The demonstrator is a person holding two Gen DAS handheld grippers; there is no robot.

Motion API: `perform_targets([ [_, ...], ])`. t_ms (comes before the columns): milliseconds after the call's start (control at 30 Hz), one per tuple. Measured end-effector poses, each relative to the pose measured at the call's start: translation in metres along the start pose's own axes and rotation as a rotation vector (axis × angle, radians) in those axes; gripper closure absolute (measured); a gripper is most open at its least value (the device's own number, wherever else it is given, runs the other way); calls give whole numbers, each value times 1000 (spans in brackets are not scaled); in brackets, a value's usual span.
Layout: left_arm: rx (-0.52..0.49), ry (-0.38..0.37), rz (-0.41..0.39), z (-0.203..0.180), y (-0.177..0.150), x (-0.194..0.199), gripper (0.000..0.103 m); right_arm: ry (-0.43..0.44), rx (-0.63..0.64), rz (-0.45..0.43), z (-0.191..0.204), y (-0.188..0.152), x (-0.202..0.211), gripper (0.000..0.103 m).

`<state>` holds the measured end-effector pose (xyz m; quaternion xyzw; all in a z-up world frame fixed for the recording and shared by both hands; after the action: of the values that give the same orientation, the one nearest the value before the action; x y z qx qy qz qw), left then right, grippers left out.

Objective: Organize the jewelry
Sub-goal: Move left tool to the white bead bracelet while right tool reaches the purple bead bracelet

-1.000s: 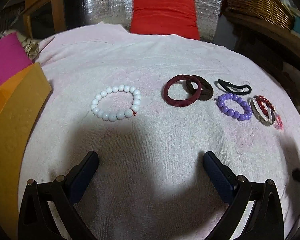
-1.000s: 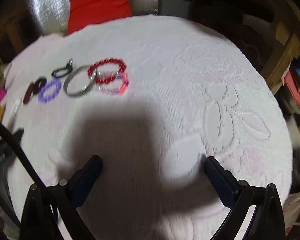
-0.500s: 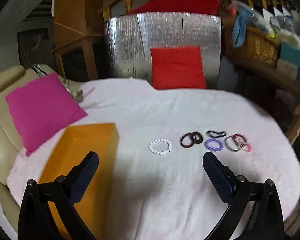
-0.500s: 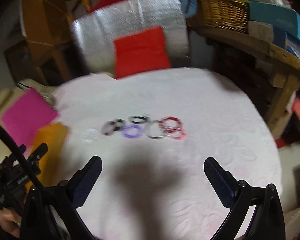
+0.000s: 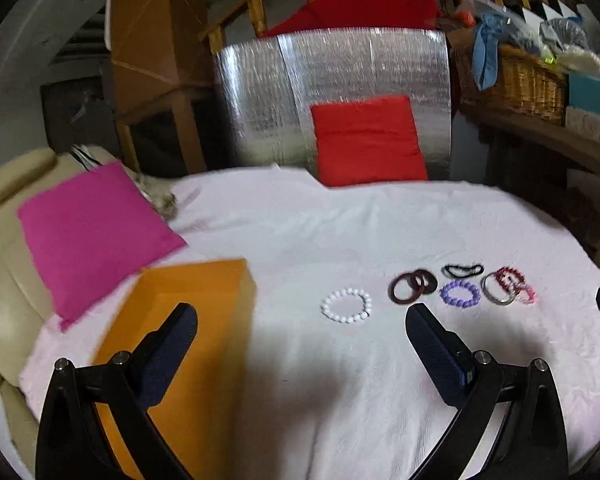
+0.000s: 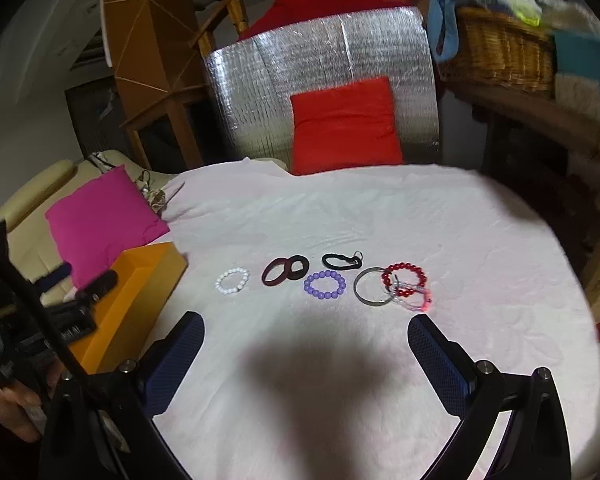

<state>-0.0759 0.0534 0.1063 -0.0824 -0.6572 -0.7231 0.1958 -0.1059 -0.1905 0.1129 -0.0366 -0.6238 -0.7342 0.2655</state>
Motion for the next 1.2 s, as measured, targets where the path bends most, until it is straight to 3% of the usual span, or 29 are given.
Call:
perform_targets([
  [100, -9, -1, 98, -10, -22, -48, 0, 3, -6, 10, -8, -5, -33, 4],
  [267, 29, 22, 242, -9, -45, -106, 0, 16, -42, 112, -18, -19, -97, 27],
  [400, 41, 2, 353, -13, -57, -139, 0, 26, -109, 180, -22, -29, -139, 28],
  [600, 30, -39, 432, -24, -63, -174, 0, -40, -171, 332, -28, -46, -192, 31],
  [800, 76, -82, 468, -27, -65, -198, 0, -129, -149, 307, -31, -40, -212, 35],
  [833, 90, -91, 465, -26, -64, -200, 1, -149, -136, 300, -30, -39, -213, 44],
  [900, 102, -121, 455, -28, -62, -201, 7, -206, -84, 296, -30, -38, -215, 61],
  [967, 120, -167, 430, -33, -58, -199, 37, -239, -54, 289, -34, -38, -214, 83],
  [1033, 105, -191, 408, -41, -55, -192, 56, -243, -68, 278, -39, -38, -214, 90],
  [1067, 84, -194, 400, -44, -53, -189, 68, -230, -86, 274, -43, -37, -212, 91],
  [1133, 47, -205, 384, -52, -51, -182, 82, -206, -101, 272, -45, -38, -207, 92],
  [1200, 56, -216, 378, -53, -50, -176, 84, -172, -108, 272, -44, -38, -203, 92],
])
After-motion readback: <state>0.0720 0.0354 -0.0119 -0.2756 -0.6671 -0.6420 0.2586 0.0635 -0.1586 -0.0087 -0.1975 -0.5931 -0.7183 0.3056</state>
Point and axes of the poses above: each gripper's, at about its wrist camera, not at the fingertips, and x roughly against the way its jaws point, z to its left, y to its top, the point moved 6 cm from there along -x, roughly the way its jaws point, and after that the axes turned 9 degrees about -z, right-handed, at the moved point
